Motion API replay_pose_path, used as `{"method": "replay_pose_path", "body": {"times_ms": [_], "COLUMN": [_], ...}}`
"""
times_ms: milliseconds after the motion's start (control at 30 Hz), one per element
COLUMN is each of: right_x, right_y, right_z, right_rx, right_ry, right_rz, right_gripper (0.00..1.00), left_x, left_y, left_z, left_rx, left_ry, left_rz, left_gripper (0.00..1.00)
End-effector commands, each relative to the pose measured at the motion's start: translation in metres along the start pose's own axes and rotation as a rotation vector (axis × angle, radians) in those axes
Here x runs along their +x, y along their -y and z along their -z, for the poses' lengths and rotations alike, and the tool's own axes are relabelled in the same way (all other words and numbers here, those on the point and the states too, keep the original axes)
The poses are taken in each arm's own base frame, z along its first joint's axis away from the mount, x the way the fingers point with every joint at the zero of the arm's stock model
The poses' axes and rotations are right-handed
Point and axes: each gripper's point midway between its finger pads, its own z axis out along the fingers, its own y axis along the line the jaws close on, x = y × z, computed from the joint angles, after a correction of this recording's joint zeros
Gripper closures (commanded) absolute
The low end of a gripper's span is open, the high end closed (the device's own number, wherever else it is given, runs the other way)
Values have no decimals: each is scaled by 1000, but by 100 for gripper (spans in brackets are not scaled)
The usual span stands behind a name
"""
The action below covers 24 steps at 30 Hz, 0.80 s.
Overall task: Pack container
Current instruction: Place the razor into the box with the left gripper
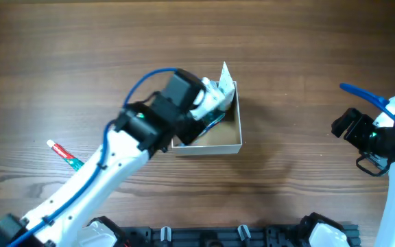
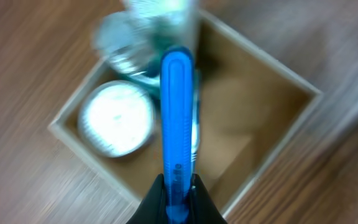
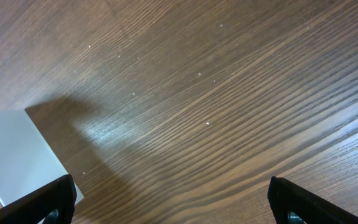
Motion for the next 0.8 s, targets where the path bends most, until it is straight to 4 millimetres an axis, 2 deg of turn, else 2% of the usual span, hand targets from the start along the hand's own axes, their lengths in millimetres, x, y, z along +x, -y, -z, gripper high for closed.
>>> {"method": "replay_pose_path", "body": {"times_ms": [0, 67, 200, 333, 433, 467, 533, 567, 600, 733, 767], "right_x": [-4, -4, -4, -4, -4, -4, -4, -4, -4, -3, -3], "right_y": [-4, -4, -4, -4, -4, -4, -4, -3, -3, -3, -3], "right_z": [2, 2, 2, 2, 2, 2, 2, 2, 2, 2, 2], "right_rx": [-18, -18, -17, -18, -17, -17, -17, -17, -17, -17, -17], "right_ry": [10, 10, 10, 10, 10, 10, 9, 9, 9, 7, 7], "right_rz": [14, 14, 14, 14, 15, 14, 15, 14, 14, 15, 18], "right_gripper": [0, 0, 0, 0, 0, 0, 0, 0, 0, 0, 0], "left_x": [3, 9, 20, 31, 36, 37, 37, 39, 41, 38, 32], "left_y": [21, 29, 32, 34, 35, 36, 34, 31, 26, 0, -10], "left_z": [-24, -39, -71, -93, -100, -101, -101, -100, -99, -72, -54], "left_rx": [47, 66, 83, 97, 103, 103, 93, 77, 51, -104, -141], "left_ry": [-57, -101, -177, -233, -257, -260, -264, -273, -285, -269, -225], "left_rz": [-88, -102, -105, -107, -106, -107, -107, -110, -113, -7, 57], "left_gripper": [96, 96, 96, 96, 92, 87, 63, 54, 49, 48, 48]}}
